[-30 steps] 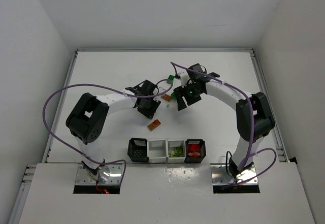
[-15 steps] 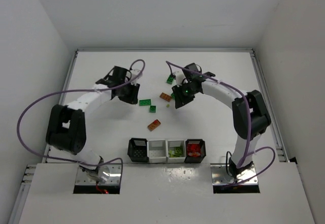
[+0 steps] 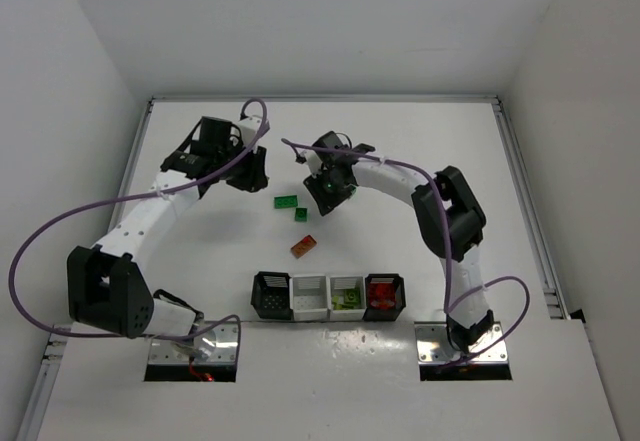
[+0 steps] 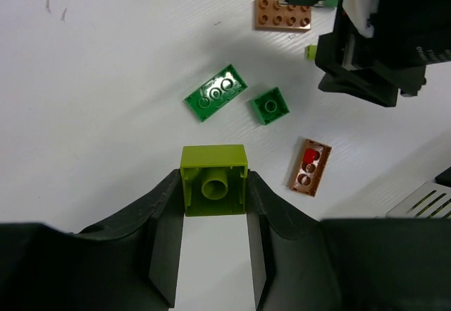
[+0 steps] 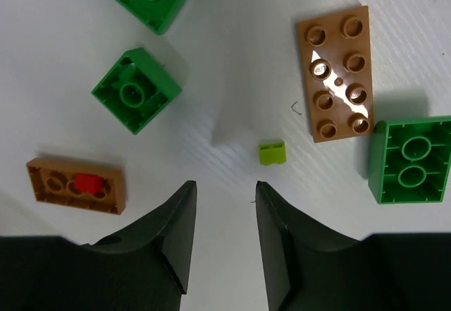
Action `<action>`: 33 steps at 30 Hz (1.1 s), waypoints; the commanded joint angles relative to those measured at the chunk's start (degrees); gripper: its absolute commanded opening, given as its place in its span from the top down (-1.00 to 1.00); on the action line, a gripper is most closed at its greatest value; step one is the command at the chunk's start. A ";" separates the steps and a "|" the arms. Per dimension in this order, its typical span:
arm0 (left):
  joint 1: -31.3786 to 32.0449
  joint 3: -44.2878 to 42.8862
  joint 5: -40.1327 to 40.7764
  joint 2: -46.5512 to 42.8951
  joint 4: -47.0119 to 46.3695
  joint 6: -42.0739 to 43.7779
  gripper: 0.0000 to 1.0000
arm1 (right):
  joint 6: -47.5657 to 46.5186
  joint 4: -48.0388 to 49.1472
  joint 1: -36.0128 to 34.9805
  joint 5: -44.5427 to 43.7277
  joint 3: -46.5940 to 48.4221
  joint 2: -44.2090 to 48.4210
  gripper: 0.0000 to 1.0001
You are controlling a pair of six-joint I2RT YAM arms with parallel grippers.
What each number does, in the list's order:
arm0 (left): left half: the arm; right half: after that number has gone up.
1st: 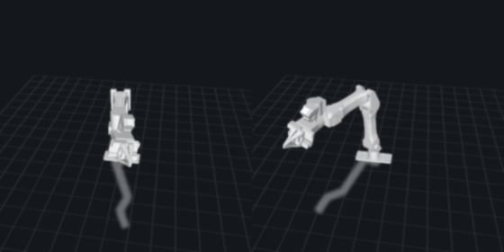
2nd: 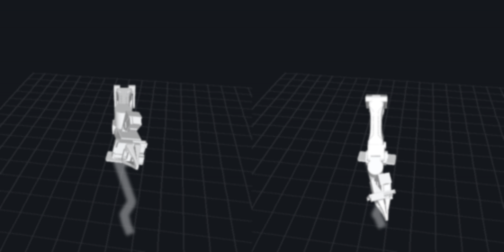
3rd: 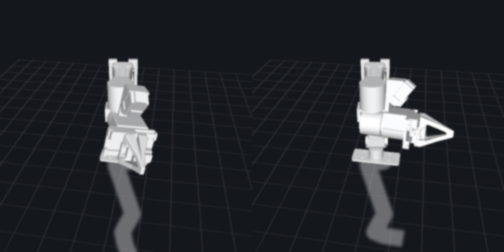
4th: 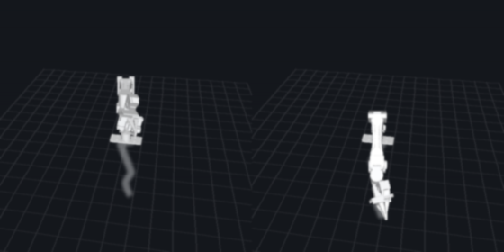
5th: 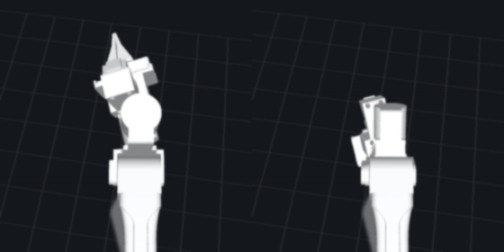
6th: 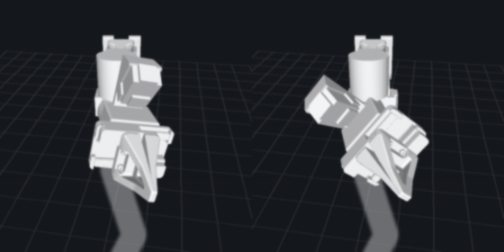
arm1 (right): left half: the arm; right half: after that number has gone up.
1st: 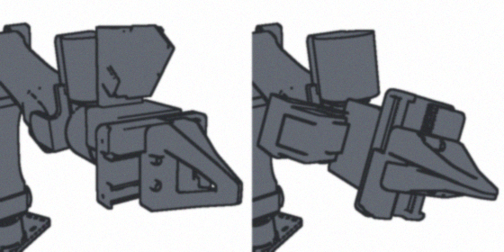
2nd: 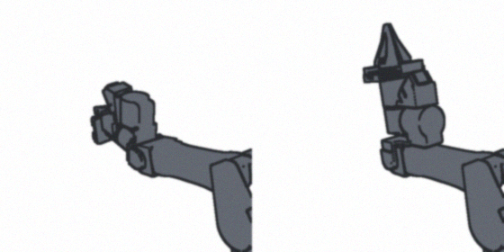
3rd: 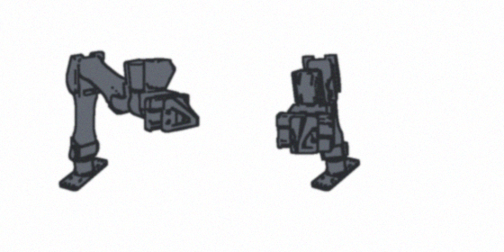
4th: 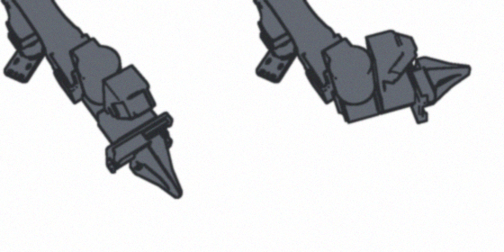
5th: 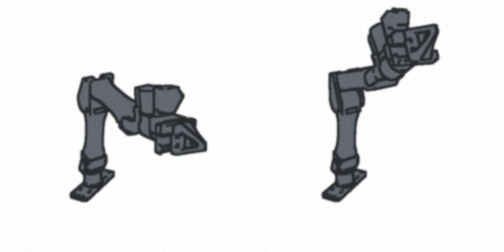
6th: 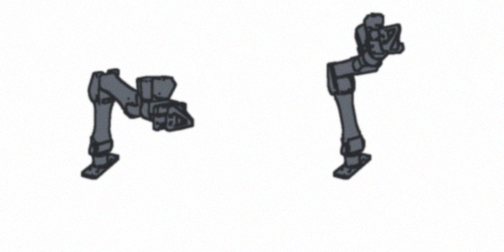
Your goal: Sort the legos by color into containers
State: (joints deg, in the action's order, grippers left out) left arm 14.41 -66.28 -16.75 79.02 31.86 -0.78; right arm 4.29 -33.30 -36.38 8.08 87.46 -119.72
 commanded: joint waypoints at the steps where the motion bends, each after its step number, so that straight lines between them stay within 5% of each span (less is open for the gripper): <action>1: -1.40 -2.45 -1.09 -1.86 0.49 -1.07 0.68 | -0.69 -1.59 -0.01 -4.74 3.94 -1.56 0.18; 33: -1.41 -1.39 -1.62 -2.38 -0.66 -1.07 0.65 | -1.22 -3.35 0.52 -2.71 8.87 -10.09 0.11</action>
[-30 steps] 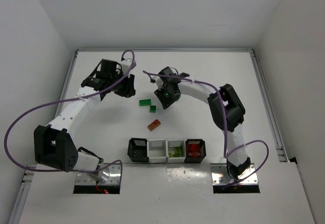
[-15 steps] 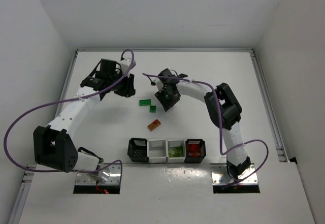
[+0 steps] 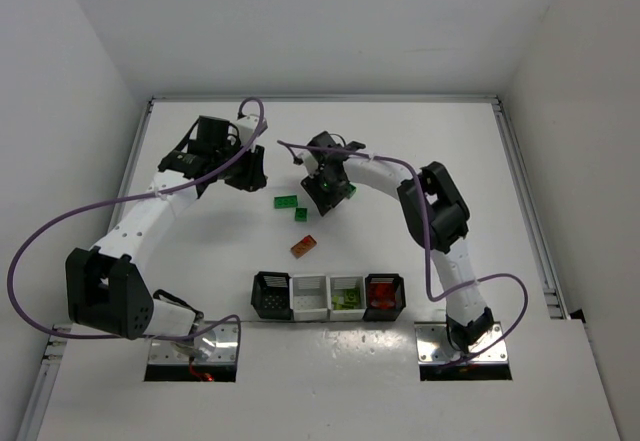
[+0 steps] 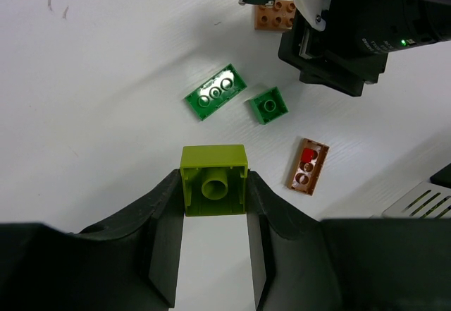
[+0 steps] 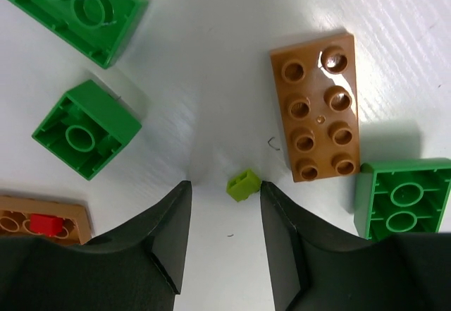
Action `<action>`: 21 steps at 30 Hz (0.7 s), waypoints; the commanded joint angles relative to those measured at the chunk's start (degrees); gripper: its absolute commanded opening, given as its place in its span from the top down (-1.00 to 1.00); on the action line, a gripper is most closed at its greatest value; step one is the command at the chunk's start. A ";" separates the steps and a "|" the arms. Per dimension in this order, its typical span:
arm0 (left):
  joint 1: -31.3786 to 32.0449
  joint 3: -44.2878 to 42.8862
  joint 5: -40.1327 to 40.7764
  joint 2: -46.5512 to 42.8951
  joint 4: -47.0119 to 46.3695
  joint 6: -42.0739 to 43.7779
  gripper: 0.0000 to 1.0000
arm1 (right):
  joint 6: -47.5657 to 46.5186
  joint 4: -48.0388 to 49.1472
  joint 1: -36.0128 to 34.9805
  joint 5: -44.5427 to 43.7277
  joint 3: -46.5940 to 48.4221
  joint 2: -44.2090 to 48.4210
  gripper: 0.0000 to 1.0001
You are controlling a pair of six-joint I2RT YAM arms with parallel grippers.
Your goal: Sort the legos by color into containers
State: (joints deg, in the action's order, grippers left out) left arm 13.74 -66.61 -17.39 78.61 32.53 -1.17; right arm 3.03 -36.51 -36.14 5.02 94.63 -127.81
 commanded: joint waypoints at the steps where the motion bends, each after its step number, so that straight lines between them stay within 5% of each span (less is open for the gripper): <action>1: -0.73 -1.07 -0.98 -1.97 -1.85 -0.68 0.65 | 0.05 -0.14 0.28 0.35 1.70 -2.01 0.11; 21: -0.73 -0.02 -0.98 -1.97 -2.39 -0.68 0.65 | -0.48 0.65 0.81 -0.18 -2.96 -0.69 0.33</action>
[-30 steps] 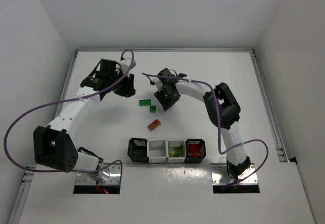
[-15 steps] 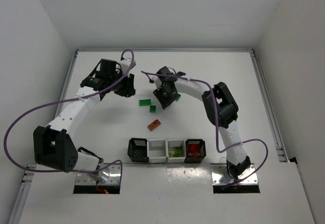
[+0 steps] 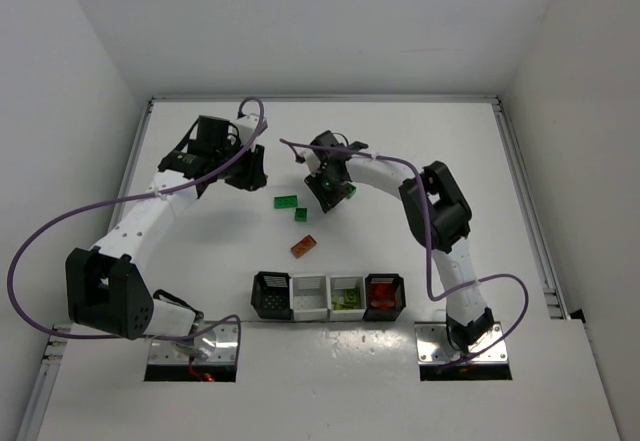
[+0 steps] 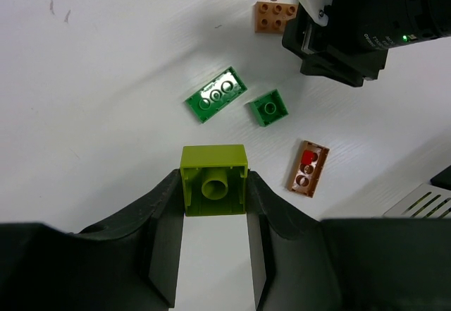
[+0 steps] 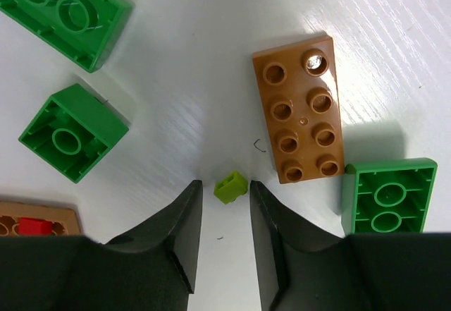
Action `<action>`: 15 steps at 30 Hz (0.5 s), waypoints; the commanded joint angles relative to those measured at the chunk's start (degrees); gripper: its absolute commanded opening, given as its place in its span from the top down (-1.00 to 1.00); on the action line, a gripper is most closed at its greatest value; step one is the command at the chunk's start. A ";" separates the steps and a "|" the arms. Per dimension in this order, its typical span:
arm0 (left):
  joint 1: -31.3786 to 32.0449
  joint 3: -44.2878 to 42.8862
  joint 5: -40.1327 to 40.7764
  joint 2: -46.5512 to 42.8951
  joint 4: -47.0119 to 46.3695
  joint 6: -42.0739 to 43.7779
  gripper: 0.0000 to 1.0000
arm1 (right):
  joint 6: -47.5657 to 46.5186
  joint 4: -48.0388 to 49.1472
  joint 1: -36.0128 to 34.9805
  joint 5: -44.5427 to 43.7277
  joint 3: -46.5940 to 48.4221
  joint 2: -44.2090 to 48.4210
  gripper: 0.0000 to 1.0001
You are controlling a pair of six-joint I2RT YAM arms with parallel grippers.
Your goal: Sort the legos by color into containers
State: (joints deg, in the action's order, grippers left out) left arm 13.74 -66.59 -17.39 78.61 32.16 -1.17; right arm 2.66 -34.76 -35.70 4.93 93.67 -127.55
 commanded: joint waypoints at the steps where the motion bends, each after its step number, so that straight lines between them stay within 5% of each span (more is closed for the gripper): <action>1: -0.73 -0.03 -0.98 -2.49 -2.02 -0.68 0.65 | -0.11 -1.10 0.37 -0.09 -2.00 -0.95 0.33; 11: -1.25 1.02 -0.45 -3.64 -2.02 -0.68 0.65 | -0.11 -0.57 0.37 0.43 -5.07 1.25 0.78; 15: -1.26 1.02 0.07 -4.69 -2.02 -0.68 0.65 | -0.11 0.74 0.37 1.75 -9.28 10.70 0.90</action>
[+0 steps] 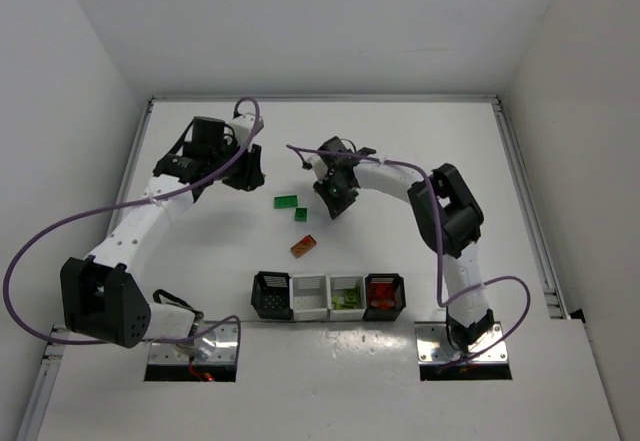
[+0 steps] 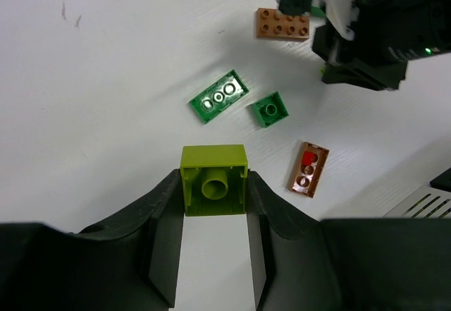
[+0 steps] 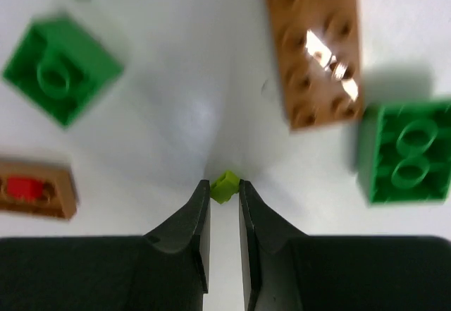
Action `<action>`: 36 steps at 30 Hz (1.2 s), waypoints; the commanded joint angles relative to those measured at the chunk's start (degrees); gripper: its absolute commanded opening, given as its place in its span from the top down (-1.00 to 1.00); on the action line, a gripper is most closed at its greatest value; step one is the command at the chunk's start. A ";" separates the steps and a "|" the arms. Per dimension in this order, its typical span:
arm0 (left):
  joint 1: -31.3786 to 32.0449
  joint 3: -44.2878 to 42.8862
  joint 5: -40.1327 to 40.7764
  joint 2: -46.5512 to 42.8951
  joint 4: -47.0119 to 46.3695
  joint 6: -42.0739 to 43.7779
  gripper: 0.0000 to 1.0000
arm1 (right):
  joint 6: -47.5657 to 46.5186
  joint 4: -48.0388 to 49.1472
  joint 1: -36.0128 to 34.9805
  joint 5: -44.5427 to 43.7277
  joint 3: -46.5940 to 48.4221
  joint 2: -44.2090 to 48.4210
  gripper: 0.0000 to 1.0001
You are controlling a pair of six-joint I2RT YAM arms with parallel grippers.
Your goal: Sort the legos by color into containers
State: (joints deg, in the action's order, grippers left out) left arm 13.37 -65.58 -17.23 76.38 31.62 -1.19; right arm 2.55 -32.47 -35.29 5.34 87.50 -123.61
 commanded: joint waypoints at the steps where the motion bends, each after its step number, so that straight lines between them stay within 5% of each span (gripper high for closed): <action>1: -0.89 0.02 -0.08 -2.46 -1.47 -0.65 0.65 | 0.00 -1.55 -0.04 2.12 -4.70 8.72 0.90; 16: -0.89 -5.70 -0.78 -0.35 1.17 -0.04 0.65 | -17.13 -13.14 -0.92 24.35 -18.50 41.69 0.95; 36: -0.89 -8.16 -1.31 1.93 2.75 0.49 0.65 | -22.85 -16.75 -14.01 29.37 -30.10 48.64 0.91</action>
State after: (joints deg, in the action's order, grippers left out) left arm 13.28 -72.16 -18.00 78.89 34.65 -0.69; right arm -19.18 -49.76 -47.88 34.11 58.33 -76.34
